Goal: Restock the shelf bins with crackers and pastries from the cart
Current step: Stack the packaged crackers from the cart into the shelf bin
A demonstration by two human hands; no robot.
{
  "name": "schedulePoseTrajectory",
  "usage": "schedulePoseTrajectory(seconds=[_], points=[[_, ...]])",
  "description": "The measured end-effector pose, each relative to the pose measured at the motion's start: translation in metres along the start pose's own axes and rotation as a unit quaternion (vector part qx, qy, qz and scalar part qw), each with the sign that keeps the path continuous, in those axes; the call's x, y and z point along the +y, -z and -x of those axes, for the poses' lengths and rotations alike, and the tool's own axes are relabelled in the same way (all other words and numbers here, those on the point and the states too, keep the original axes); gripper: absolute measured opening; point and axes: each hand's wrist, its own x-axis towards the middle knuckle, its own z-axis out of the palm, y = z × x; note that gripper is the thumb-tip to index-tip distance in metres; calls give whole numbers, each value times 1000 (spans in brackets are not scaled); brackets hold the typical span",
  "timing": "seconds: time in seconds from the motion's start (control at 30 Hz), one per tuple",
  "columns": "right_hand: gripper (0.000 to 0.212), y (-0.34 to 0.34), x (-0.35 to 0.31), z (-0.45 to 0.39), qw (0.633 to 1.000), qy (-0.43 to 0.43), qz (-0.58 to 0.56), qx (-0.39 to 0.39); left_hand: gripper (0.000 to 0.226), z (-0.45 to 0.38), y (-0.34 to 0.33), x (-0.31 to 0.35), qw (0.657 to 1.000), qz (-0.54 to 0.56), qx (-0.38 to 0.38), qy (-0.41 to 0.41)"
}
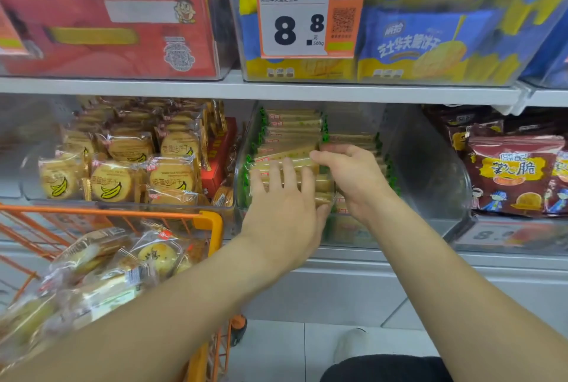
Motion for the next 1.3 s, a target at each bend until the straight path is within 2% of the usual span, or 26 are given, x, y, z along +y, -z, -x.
schedulePoseTrajectory(seconds=[0.27,0.4,0.47,0.53,0.6,0.67,0.73,0.83,0.87,0.93,1.0,1.07,1.2,1.3], points=[[34,9,15,3,987,52,149,-15,81,2,-10,-2,1000,14,-1,-10],[44,3,15,3,986,52,156,-3,82,2,-10,-1,1000,4,-18,-19],[46,-1,14,2,981,96,167,-10,79,1,-9,-1,999,7,-31,-17],[43,-5,8,2,950,187,249,-17,77,-3,-6,-2,999,32,-35,-15],[43,-6,5,-2,910,246,328,-61,74,-11,-3,-5,998,59,-7,-25],[55,-2,3,-4,899,219,358,-124,70,-21,-2,-10,995,88,35,-27],[68,2,7,-9,886,182,399,-149,66,-31,-3,-14,994,102,41,-6],[90,2,9,-13,857,192,457,-143,66,-45,-4,-17,997,61,-43,9],[92,3,9,-13,856,188,459,-146,67,-49,-4,-18,996,52,-75,1],[85,5,10,-13,879,166,422,-148,65,-54,-4,-19,992,71,-106,-3],[68,6,11,-10,906,176,370,-108,62,-53,-6,-21,991,97,-93,5],[55,6,14,-8,916,167,360,-58,62,-51,-9,-23,992,97,-79,6],[47,0,14,-5,914,147,377,-10,61,-53,-13,-26,992,96,-83,13],[46,-2,14,-6,932,99,347,-13,60,-53,-12,-22,990,104,-93,26]])
